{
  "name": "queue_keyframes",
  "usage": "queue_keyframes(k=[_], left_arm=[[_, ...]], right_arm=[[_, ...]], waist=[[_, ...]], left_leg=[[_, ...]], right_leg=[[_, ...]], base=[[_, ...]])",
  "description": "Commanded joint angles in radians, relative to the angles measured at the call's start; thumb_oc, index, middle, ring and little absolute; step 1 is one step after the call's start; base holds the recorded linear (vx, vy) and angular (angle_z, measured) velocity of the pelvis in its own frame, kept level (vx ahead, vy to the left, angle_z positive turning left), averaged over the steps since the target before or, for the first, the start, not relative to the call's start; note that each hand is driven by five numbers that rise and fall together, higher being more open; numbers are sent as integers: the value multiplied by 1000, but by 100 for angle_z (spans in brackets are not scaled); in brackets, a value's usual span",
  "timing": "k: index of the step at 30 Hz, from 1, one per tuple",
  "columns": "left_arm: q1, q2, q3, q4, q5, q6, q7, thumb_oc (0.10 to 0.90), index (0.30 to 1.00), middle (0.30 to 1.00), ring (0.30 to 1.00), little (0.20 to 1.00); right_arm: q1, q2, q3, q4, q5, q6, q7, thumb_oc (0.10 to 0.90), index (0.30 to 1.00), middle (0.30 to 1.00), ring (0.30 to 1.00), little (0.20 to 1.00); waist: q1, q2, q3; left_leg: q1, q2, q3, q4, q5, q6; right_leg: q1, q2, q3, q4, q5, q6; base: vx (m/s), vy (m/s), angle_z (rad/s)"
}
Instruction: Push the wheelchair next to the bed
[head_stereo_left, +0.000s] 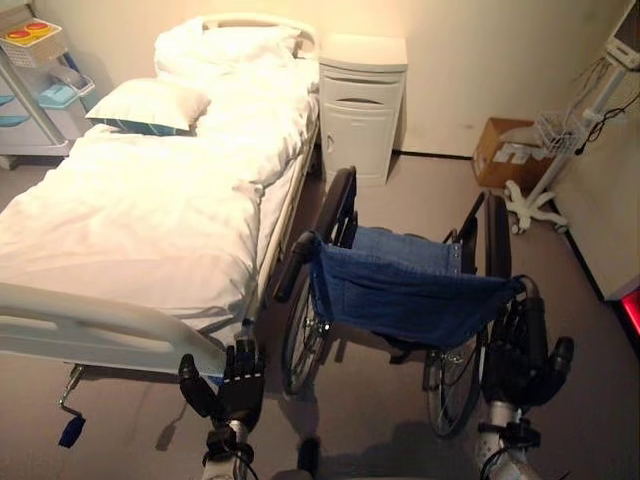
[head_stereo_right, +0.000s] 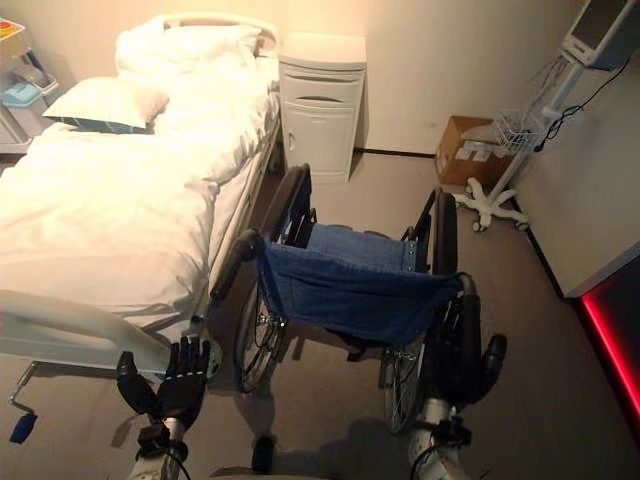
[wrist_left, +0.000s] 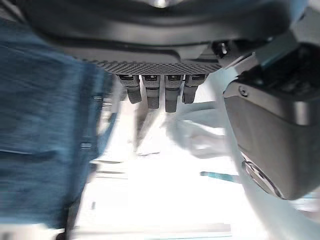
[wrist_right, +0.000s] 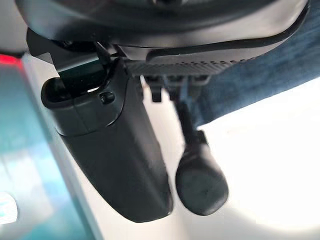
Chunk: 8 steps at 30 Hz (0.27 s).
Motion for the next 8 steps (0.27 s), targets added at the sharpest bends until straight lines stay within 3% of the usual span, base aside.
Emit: queue_keyframes(k=[1,5,8], left_arm=[[-72,4,38,89,189,15,-52,800,900,900,900,900],[-87,5,-32,259,513,-116,102,800,900,900,900,900],[-102,4,-111,366,694,-189,158,800,900,900,900,900]], right_arm=[[-53,1,-34,30,8,56,-166,800,900,900,900,900],[-37,25,44,159,-233,-25,-352,800,900,900,900,900],[-36,60,131,189,-286,-69,-377,800,900,900,900,900]], waist=[[16,-9,-39],[5,1,-39],[-5,8,-39]], left_leg=[[138,-36,37,14,-156,16],[137,-38,41,15,-153,24],[135,-41,40,14,-149,28]], right_leg=[[-100,-48,93,15,170,52],[-104,-45,106,20,170,46],[-109,-41,115,26,167,40]], base=[[5,23,-3],[-12,30,-3],[-6,10,0]])
